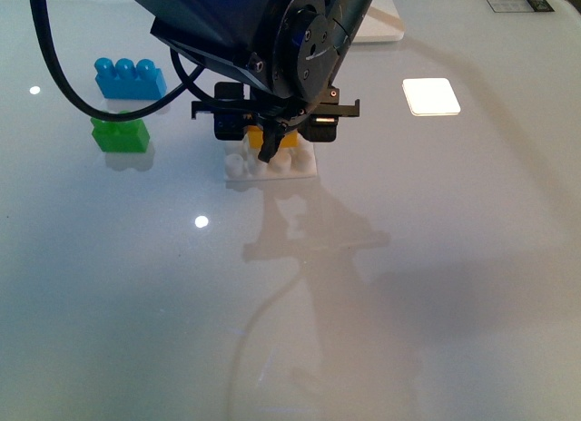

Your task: Insert yellow block into base center

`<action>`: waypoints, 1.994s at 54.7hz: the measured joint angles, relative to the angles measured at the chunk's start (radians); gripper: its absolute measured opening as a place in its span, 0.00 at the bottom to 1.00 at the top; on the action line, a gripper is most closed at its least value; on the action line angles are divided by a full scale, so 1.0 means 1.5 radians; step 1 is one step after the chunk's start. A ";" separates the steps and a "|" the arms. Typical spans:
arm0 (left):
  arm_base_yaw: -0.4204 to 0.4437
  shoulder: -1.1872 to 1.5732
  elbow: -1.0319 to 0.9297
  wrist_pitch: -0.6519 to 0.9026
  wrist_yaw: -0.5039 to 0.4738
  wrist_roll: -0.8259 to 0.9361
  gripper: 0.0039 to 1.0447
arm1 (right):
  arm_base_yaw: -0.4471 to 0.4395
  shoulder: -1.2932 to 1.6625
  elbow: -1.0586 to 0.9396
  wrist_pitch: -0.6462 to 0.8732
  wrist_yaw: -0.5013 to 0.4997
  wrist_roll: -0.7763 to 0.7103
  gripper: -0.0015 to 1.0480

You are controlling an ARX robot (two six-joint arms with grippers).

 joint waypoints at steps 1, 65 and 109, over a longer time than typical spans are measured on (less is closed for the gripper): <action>0.000 0.003 0.002 -0.002 0.000 0.000 0.60 | 0.000 0.000 0.000 0.000 0.000 0.000 0.92; 0.008 0.053 0.065 -0.062 -0.017 0.027 0.60 | 0.000 0.000 0.000 0.000 0.000 0.000 0.92; 0.007 0.078 0.106 -0.112 -0.003 0.040 0.60 | 0.000 0.000 0.000 0.000 0.000 0.000 0.92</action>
